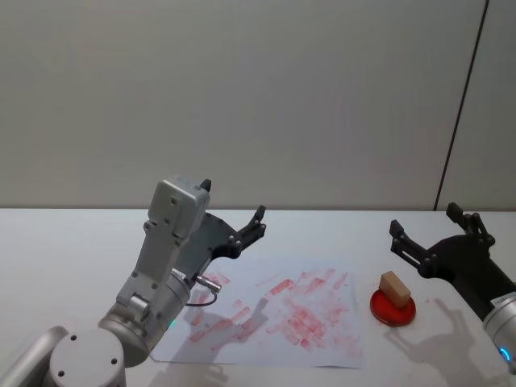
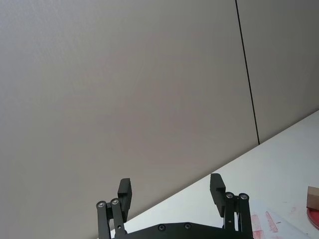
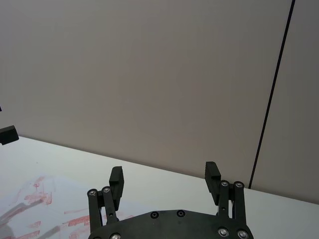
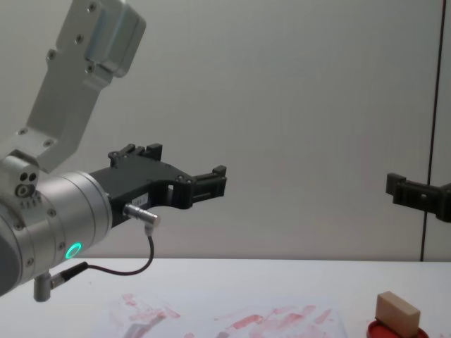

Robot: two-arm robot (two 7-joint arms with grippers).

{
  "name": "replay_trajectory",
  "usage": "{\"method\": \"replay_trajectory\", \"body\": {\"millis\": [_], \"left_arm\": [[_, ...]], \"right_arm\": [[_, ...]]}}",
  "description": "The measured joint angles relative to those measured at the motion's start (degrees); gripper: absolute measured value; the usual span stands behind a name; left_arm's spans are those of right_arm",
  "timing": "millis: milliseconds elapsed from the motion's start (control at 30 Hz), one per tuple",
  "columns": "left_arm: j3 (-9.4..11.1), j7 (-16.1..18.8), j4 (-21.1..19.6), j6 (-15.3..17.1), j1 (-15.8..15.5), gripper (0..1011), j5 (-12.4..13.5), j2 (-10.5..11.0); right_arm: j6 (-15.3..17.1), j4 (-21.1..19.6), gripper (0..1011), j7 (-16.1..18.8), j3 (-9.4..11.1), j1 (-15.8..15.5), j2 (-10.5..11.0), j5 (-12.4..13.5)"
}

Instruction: Use the one hand to pick up the stamp and affix it onto the A4 paper.

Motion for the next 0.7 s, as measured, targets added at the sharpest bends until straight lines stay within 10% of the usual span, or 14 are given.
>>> {"method": "replay_trajectory", "body": {"millis": [700], "left_arm": [[0.0,0.0,0.0,0.0,0.0,1002,0.0,0.0]], "right_arm": [[0.01,0.0,1001,0.05,-0.04,0.0,-0.01,-0.05]]}}
